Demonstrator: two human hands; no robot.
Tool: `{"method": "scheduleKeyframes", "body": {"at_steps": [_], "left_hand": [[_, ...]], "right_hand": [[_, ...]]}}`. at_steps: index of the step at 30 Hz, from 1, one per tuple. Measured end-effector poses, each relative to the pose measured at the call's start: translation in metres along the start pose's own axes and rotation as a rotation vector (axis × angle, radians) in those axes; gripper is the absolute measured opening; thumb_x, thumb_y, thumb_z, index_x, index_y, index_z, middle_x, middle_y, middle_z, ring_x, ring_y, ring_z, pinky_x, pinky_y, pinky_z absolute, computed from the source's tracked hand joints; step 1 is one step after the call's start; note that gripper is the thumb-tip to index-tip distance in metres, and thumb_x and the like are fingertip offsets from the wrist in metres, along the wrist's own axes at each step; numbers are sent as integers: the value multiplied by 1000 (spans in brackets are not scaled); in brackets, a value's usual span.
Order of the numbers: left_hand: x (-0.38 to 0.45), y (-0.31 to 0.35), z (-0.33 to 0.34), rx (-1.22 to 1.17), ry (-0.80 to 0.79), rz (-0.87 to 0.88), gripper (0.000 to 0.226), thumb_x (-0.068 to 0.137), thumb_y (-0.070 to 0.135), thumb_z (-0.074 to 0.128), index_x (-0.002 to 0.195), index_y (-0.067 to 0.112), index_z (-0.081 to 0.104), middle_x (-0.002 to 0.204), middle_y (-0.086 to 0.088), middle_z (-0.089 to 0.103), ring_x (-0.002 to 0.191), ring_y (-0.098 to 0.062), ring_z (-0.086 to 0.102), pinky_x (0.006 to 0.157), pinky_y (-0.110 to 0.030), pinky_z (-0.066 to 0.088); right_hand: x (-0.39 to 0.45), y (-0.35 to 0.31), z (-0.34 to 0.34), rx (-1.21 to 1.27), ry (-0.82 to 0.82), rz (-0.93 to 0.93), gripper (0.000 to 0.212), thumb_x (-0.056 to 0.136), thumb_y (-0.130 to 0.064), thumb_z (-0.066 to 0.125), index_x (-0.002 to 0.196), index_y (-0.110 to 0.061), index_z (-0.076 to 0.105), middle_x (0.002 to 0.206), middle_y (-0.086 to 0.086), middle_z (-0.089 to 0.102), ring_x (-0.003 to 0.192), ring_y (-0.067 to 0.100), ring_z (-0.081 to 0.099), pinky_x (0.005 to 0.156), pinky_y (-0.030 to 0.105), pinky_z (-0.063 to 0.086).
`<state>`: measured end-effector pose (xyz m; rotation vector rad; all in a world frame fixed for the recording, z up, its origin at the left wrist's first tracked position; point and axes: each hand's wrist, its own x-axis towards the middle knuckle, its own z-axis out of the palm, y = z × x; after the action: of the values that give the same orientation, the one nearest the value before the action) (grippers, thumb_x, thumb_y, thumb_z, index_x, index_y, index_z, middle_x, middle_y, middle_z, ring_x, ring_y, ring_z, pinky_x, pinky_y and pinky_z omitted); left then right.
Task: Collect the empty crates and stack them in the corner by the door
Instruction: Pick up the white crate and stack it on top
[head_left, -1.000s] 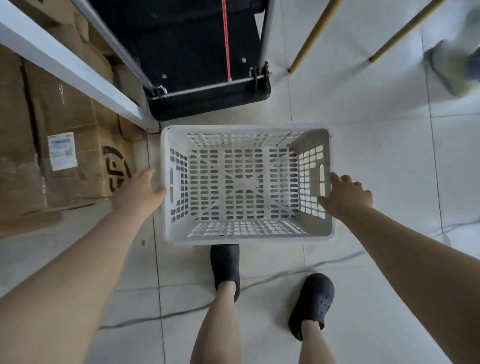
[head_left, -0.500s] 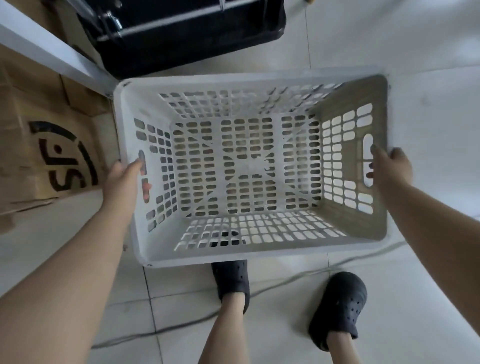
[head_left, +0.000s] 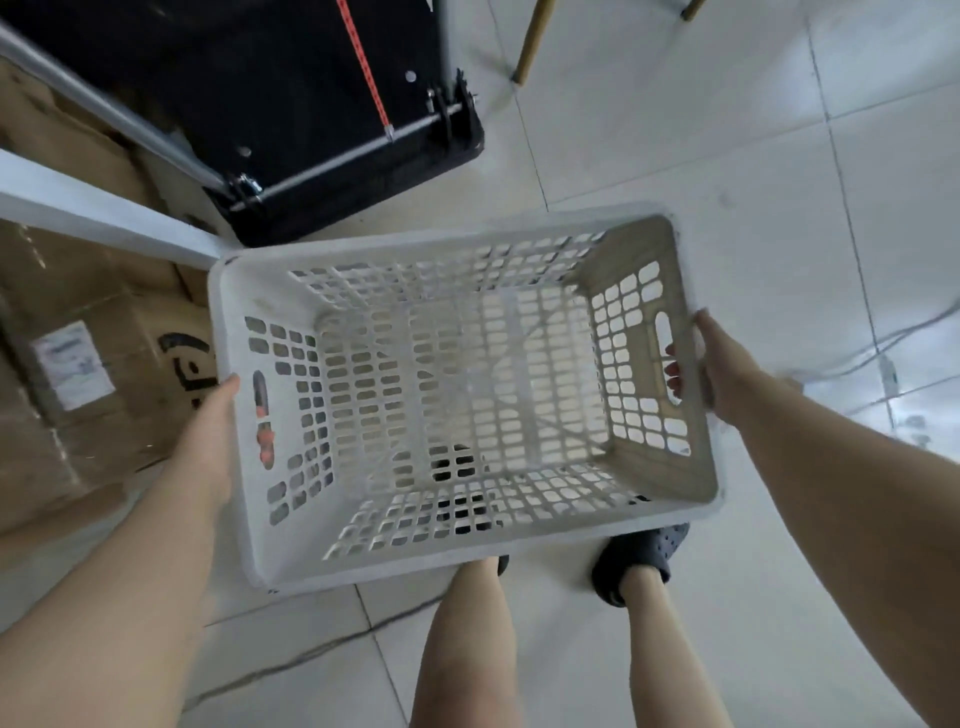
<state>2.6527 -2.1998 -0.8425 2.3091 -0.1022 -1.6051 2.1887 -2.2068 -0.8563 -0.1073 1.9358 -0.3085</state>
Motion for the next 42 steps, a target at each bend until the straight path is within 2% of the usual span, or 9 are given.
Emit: {"method": "scheduleKeyframes", "body": {"at_steps": [5,13,17,22,25,29,33,37,42], "left_hand": [[-124,38,-28,24,4,48,36,97,48,41,83,20,59,82,-8,56,64,-22,49,60,-35,40],[-270,82,-39,124,-72,156,45,86,59,46,87,17,60,83,-10,56,67,-27,52,65,-37,44],[-330,102,-8,113,-150,246,43,90,58,43,76,19,53,69,-2,49,48,-20,40,54,-29,34],[-389,121,52,178,-197,380,45,90,57,43,79,14,51,68,-3,44,51,-17,39,53,-26,32],[-422,129,97,255,-224,480,43,91,56,44,81,16,54,71,-4,48,52,-17,42,53,-28,35],[-463,133,167,310,-274,562,45,88,56,47,88,13,59,71,-3,52,47,-16,43,44,-21,37],[-505,124,244,338,-331,643,58,80,63,54,102,10,64,80,-8,59,61,-21,49,54,-31,39],[-555,105,326,395,-470,691,50,77,66,53,90,19,62,90,-10,61,73,-25,52,58,-31,41],[-621,89,434,516,-612,752,42,95,54,40,70,22,46,65,1,38,33,-9,35,39,-16,27]], "right_hand": [[-120,-2,-53,161,-2,54,63,96,-64,25,69,-11,44,36,-1,40,34,12,36,46,24,28],[-266,12,-160,369,191,-14,57,92,-63,39,72,-11,49,62,1,43,48,15,36,46,20,31],[-305,21,-219,479,223,-68,57,89,-64,42,71,-10,52,62,2,45,50,16,39,48,22,35],[-328,37,-290,610,191,-100,59,89,-67,37,70,-12,47,61,2,41,46,15,35,39,12,30],[-337,51,-332,670,217,-100,65,90,-71,29,68,-12,44,58,2,36,46,15,30,43,21,25],[-335,79,-392,737,409,-117,67,86,-70,37,68,-8,54,53,5,44,43,18,35,45,22,29],[-330,122,-450,836,576,-133,71,81,-72,42,62,-7,59,44,5,51,40,21,42,45,26,37],[-330,162,-510,971,666,-144,70,81,-72,45,61,-7,60,48,6,55,41,21,44,45,27,39],[-331,200,-578,1139,789,-130,66,83,-70,48,61,-9,59,58,6,59,42,20,45,47,29,39]]}}
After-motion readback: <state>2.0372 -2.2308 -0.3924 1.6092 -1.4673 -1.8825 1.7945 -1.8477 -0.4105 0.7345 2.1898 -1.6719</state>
